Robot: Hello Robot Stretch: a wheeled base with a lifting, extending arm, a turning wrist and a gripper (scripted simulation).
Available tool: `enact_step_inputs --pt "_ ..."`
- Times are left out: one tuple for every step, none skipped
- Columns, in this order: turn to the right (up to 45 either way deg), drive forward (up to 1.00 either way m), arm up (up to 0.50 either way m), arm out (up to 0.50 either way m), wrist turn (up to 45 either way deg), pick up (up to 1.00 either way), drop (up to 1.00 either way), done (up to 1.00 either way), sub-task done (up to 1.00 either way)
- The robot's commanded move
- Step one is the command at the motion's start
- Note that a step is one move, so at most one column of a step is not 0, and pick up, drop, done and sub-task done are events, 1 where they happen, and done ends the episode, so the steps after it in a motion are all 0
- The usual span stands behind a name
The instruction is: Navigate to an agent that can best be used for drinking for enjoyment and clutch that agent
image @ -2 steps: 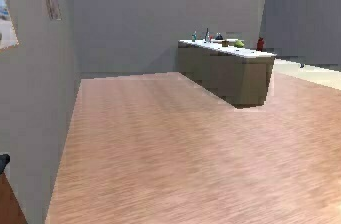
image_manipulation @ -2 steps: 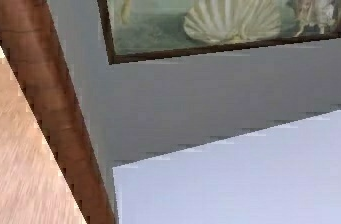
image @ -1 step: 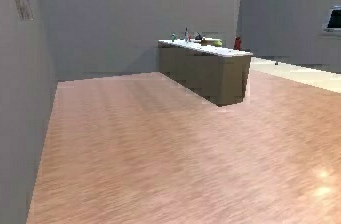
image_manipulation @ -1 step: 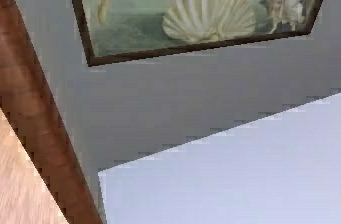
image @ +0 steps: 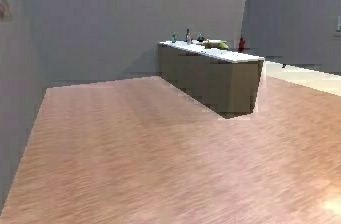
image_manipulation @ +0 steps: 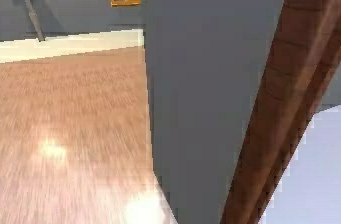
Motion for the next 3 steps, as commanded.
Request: enact_step_inputs --pt "33.0 0.0 0.0 0.0 0.0 0.0 0.0 0.0 0.0" --pt "0.0 1.0 0.0 0.0 0.0 0.0 0.0 0.0 0.0" --pt "3.0 0.0 0.0 0.0 0.0 0.0 0.0 0.0 0.0"
